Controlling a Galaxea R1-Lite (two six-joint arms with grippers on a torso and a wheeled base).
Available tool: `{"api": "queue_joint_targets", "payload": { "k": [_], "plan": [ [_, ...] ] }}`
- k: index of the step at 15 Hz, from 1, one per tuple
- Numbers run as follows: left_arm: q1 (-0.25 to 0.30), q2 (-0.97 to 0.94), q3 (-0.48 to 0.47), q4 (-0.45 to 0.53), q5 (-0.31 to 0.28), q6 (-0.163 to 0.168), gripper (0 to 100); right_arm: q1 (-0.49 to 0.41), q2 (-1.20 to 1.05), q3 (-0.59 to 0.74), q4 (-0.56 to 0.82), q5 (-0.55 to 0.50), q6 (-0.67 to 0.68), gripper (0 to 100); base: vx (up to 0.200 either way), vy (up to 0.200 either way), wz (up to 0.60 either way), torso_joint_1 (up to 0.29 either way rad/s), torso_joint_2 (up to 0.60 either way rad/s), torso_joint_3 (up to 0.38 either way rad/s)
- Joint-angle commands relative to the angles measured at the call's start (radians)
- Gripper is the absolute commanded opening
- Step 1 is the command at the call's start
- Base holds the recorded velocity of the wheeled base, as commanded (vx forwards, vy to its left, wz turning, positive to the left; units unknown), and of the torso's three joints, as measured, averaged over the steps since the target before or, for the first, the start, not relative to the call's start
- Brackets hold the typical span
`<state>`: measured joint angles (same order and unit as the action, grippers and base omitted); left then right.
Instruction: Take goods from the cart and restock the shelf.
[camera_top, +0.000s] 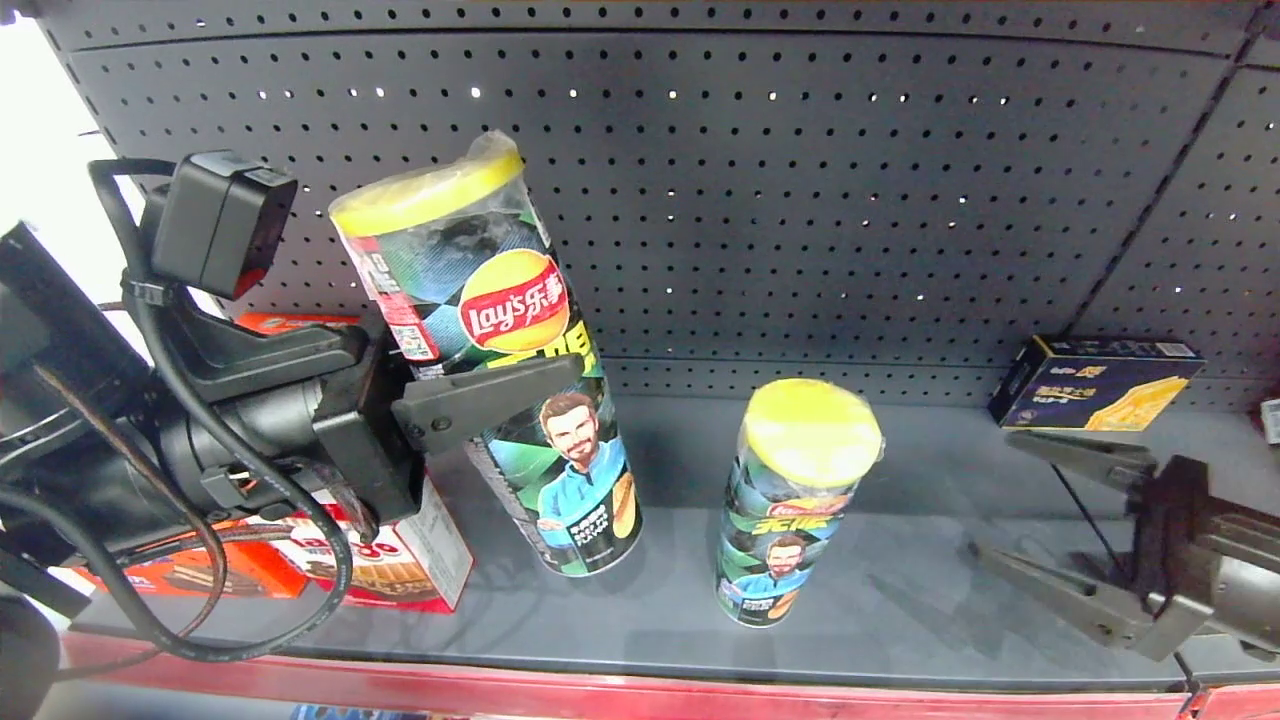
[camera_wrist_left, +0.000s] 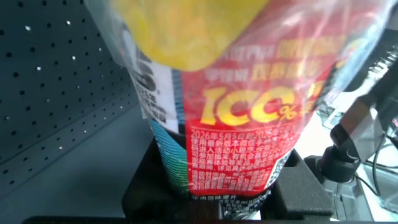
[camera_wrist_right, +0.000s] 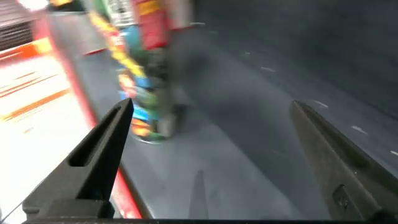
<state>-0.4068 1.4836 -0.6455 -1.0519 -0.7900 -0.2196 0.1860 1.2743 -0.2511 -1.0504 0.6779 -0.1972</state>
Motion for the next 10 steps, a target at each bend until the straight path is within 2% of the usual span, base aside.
{"api": "queue_joint_targets", "payload": {
  "k": [1,3,4,5,7,8,10],
  "plan": [
    [-0.001,-0.006,0.001,0.000,0.000,0.000,0,-0.246,-0.490,0.007,0.310,-0.141,0.068,100,0.000,0.000,0.00,0.000,0.00,0.000],
    [-0.001,-0.006,-0.013,0.000,0.000,0.000,0,-0.319,-0.708,0.035,0.550,-0.242,0.094,100,0.000,0.000,0.00,0.000,0.00,0.000],
    [-0.001,-0.006,-0.016,0.000,0.000,0.000,0,-0.333,-0.773,0.050,0.609,-0.265,0.096,100,0.000,0.000,0.00,0.000,0.00,0.000],
    [-0.003,-0.006,-0.031,0.000,0.000,0.000,0,-0.347,-0.914,0.090,0.722,-0.310,0.110,100,0.000,0.000,0.00,0.000,0.00,0.000],
    [-0.009,-0.003,-0.045,0.001,0.000,0.000,0,-0.356,-1.049,0.133,0.828,-0.386,0.117,100,0.000,0.000,0.00,0.000,0.00,0.000],
    [-0.010,-0.002,-0.043,0.001,0.000,0.000,0,-0.356,-1.150,0.162,0.919,-0.463,0.119,100,0.000,0.000,0.00,0.000,0.00,0.000],
    [-0.009,-0.002,-0.036,0.000,0.000,0.000,0,-0.356,-1.175,0.207,0.943,-0.626,0.124,100,0.000,0.000,0.00,0.000,0.00,0.000]
  ]
}}
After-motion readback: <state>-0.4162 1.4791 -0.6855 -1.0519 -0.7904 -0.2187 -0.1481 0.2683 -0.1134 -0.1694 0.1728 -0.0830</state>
